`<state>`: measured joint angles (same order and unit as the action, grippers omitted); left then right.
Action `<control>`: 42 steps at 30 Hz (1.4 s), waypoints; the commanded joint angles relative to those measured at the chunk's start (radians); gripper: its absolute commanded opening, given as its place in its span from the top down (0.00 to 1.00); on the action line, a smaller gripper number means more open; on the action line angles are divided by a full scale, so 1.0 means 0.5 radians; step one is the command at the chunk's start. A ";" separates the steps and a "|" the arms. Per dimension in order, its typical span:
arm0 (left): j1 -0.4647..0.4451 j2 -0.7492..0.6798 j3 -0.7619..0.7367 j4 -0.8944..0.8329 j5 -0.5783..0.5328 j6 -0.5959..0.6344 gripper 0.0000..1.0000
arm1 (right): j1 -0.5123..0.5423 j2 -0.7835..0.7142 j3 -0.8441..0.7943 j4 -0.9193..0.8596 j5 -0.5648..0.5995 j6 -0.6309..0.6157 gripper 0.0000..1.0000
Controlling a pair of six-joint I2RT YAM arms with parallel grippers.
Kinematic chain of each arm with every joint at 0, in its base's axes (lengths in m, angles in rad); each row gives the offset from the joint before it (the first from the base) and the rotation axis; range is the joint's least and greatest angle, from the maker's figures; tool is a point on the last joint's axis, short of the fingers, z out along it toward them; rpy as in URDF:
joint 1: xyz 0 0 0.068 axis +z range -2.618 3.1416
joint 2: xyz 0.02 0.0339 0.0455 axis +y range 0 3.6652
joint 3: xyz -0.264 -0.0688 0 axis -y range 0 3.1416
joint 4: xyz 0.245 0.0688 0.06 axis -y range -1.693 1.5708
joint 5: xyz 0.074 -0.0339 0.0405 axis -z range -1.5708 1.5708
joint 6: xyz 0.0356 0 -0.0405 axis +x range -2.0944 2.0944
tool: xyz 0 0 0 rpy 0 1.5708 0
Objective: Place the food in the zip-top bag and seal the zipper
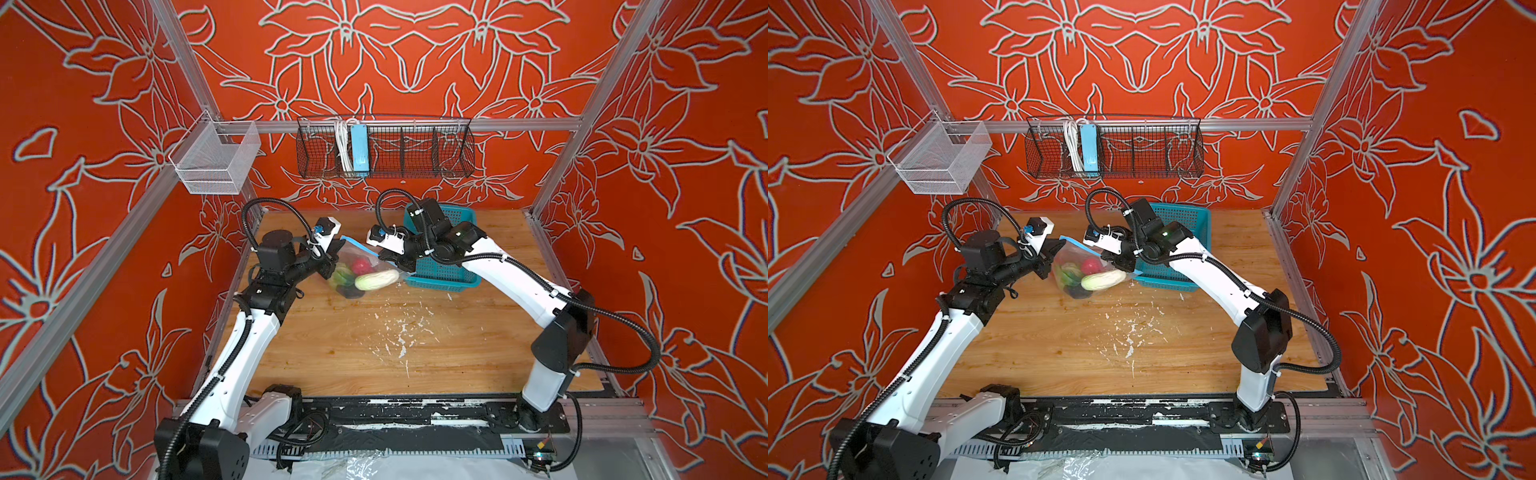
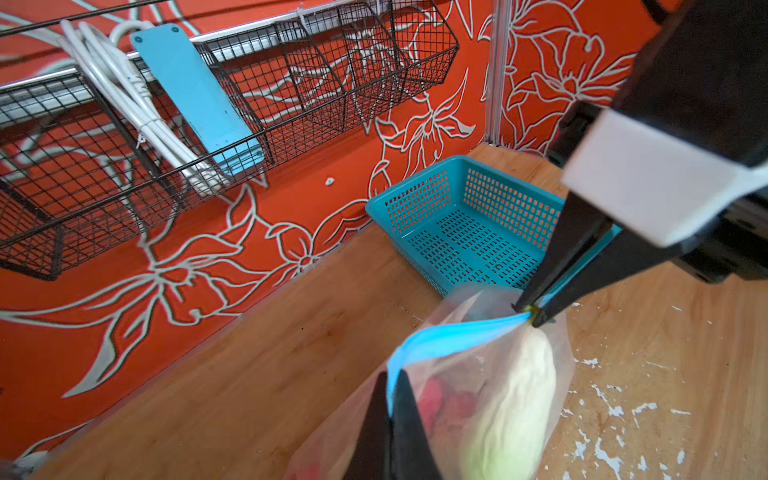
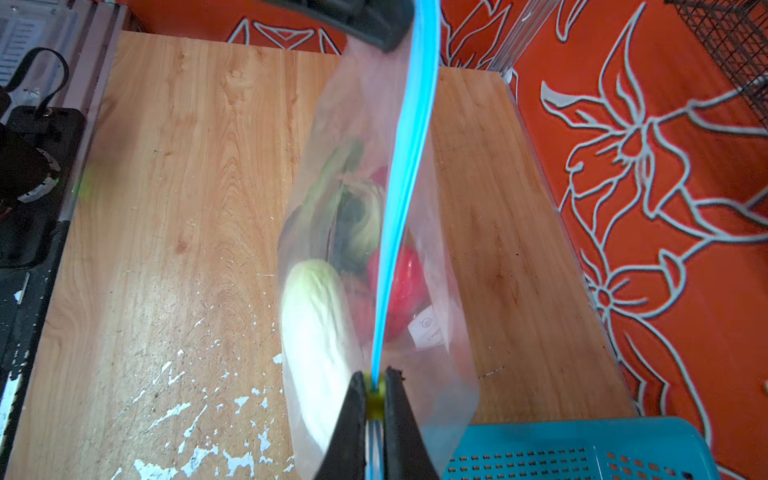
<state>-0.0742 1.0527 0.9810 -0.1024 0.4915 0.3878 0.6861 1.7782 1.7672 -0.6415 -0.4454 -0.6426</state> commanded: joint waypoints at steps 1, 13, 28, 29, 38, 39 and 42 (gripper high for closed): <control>0.016 -0.059 0.101 0.166 -0.151 -0.035 1.00 | -0.038 -0.076 -0.079 -0.131 0.099 0.012 1.00; 0.017 -0.095 0.091 0.220 -0.359 -0.113 1.00 | -0.071 -0.190 -0.261 -0.101 0.157 0.057 1.00; 0.016 -0.093 0.146 0.181 -0.487 -0.113 1.00 | -0.108 -0.313 -0.420 -0.110 0.242 0.062 1.00; 0.018 -0.094 0.146 0.186 -0.506 -0.118 1.00 | -0.108 -0.314 -0.422 -0.115 0.254 0.064 1.00; 0.017 -0.110 0.158 0.130 -0.586 -0.129 1.00 | -0.108 -0.273 -0.421 -0.075 0.617 0.175 1.00; 0.017 -0.109 0.167 0.111 -0.601 -0.149 1.00 | -0.108 -0.279 -0.422 -0.059 0.602 0.203 1.00; 0.017 -0.114 0.173 0.102 -0.595 -0.201 1.00 | -0.093 -0.306 -0.361 -0.006 0.539 0.391 1.00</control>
<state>-0.0742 1.0283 1.0176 -0.1070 0.2440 0.3088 0.6487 1.6466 1.5734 -0.6094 -0.2054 -0.5385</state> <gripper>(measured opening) 0.047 0.090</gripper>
